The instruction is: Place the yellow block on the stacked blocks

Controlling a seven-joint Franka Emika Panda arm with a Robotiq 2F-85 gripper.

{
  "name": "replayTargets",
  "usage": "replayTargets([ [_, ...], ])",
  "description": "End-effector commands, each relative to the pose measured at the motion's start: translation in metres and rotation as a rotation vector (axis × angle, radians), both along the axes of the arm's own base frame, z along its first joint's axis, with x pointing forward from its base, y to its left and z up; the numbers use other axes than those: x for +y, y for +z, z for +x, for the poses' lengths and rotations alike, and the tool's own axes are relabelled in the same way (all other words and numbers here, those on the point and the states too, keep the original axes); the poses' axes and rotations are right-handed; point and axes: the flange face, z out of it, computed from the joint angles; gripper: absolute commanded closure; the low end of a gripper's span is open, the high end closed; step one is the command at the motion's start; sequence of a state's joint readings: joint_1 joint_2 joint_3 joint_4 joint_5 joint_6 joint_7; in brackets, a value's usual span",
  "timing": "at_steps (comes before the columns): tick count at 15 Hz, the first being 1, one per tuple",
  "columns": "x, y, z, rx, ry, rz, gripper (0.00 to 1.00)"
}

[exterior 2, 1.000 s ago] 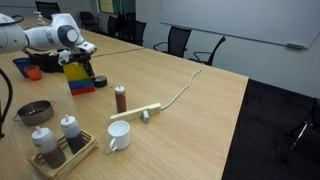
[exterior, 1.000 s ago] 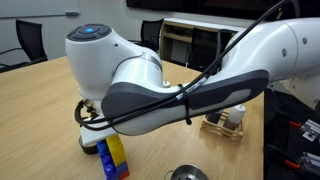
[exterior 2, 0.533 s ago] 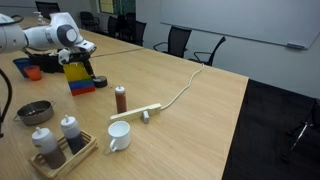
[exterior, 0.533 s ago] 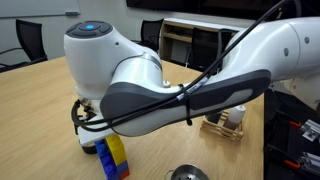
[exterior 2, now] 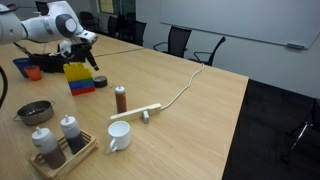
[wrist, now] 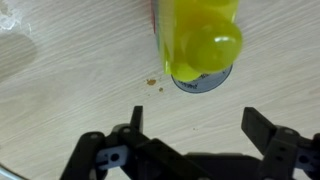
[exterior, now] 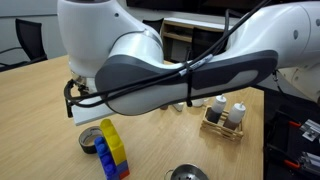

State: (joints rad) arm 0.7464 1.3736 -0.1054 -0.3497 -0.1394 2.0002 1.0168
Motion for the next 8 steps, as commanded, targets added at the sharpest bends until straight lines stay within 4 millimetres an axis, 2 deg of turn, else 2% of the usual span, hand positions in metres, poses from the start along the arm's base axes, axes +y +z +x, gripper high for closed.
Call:
replayTargets([
  [1, -0.009, 0.021, 0.009, -0.051, -0.013, -0.026, 0.0],
  [4, -0.015, 0.036, 0.016, -0.084, -0.048, -0.016, 0.0],
  [8, -0.011, 0.05, 0.016, -0.124, -0.085, 0.034, 0.0],
])
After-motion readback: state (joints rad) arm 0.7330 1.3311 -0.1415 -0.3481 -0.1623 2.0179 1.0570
